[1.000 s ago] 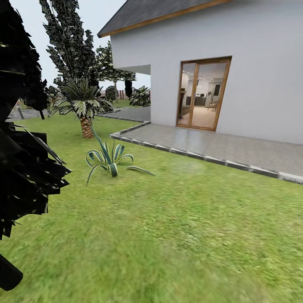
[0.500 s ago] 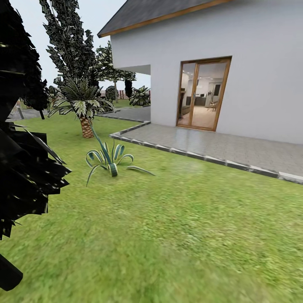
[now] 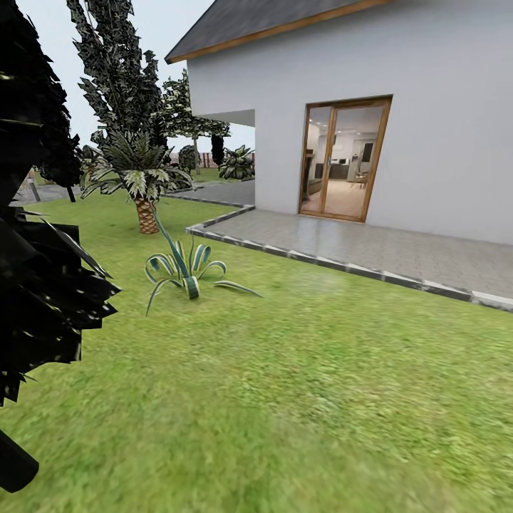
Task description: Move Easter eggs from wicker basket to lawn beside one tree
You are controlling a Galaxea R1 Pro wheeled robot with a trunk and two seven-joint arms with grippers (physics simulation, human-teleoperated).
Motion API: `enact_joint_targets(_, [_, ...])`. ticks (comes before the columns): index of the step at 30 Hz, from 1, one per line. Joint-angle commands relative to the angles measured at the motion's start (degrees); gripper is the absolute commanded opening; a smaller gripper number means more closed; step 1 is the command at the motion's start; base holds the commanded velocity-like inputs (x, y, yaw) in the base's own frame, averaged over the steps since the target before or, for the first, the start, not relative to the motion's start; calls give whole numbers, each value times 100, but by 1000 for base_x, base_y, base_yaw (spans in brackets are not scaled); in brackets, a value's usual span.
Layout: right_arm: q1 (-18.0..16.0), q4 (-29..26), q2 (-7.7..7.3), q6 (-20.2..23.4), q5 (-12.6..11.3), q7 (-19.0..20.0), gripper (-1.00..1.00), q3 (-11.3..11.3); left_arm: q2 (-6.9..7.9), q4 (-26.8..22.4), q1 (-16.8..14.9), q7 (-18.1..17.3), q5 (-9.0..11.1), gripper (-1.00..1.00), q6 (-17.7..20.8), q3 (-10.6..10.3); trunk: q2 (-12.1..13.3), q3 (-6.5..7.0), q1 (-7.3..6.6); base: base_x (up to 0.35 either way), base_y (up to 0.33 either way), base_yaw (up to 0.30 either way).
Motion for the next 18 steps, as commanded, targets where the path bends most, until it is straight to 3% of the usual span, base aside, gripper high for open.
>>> enact_joint_targets(1, [-7, 11, 0, 3, 5, 0, 100, 23, 0, -8, 2, -2, -50, 100, 0, 3, -2, -4, 0, 0, 0, 0])
enact_joint_targets(18, [-7, 11, 0, 3, 5, 0, 100, 23, 0, -8, 2, -2, -50, 100, 0, 5, -2, -4, 0, 0, 0, 0])
